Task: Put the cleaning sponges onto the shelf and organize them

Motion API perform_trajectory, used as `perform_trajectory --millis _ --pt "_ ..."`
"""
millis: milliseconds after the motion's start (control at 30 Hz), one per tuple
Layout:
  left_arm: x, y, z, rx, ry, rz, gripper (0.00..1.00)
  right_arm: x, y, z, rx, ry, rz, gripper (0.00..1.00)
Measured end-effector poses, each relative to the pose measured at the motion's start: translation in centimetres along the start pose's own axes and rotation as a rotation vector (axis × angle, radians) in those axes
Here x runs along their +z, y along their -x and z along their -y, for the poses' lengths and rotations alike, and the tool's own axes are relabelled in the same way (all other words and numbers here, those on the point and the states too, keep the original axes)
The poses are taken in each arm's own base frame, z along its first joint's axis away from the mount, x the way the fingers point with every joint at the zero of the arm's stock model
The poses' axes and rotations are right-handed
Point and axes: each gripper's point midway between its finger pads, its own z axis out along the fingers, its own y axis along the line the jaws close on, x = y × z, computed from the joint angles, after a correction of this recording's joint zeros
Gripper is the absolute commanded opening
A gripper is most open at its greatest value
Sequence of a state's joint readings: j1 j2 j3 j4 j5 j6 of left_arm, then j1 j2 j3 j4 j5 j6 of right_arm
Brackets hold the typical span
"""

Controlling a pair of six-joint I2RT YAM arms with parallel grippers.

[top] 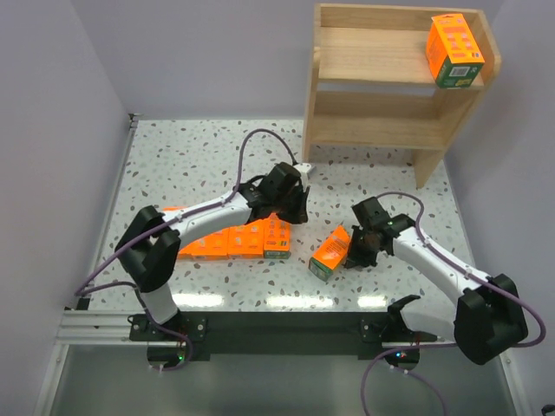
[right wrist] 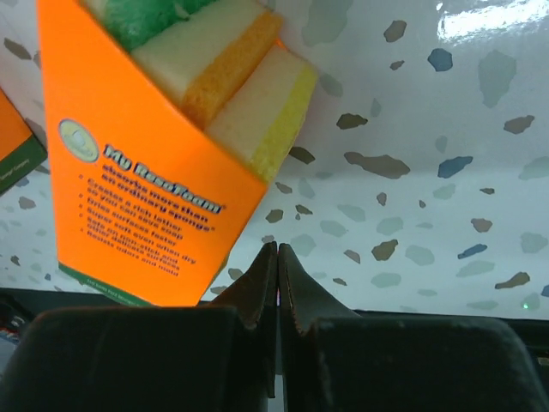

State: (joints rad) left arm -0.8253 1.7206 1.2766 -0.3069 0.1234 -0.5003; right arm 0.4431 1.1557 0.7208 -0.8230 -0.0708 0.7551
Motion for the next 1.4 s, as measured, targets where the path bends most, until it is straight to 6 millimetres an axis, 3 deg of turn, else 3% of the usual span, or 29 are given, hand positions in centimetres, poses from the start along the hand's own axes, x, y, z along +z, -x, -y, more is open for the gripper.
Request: perform_trajectory --millis 133,300,467,667,867,1000,1100,1233,1400 --pt "1.8 -2.0 -0.2 0.023 -0.008 -0.066 0.00 1.9 -0.1 -0.3 0.045 0.011 -0.012 0.00" --pt "3.0 -4.0 1.5 0.057 -0.085 -0.116 0.00 3.8 0.0 -1.1 0.090 0.060 -0.024 0.00" --pt "3.5 -6.2 2.7 0.075 -0.144 -0.156 0.00 5.2 1.6 -1.9 0.138 0.137 -0.028 0.00" --pt "3.8 -7.8 2.3 0.069 -0.154 -0.179 0.00 6.3 3.1 -1.7 0.159 0.198 -0.082 0.00" --pt "3.2 -9.4 2.3 0.038 -0.160 -0.210 0.00 7.1 5.5 -3.8 0.087 0.297 -0.108 0.00" --pt "1.9 -8.8 4.6 0.034 -0.199 -0.179 0.00 7.4 6.9 -5.0 0.043 0.332 -0.106 0.00" --pt "0.7 -7.5 6.7 0.042 -0.246 -0.125 0.00 7.0 8.0 -4.8 0.028 0.290 -0.088 0.00" --pt "0.0 -5.9 7.8 0.047 -0.269 -0.077 0.00 6.5 9.7 -3.1 0.034 0.142 -0.036 0.00" --pt "0.0 -5.2 7.9 0.047 -0.257 -0.058 0.00 5.6 11.0 -0.9 0.029 -0.004 0.013 0.00"
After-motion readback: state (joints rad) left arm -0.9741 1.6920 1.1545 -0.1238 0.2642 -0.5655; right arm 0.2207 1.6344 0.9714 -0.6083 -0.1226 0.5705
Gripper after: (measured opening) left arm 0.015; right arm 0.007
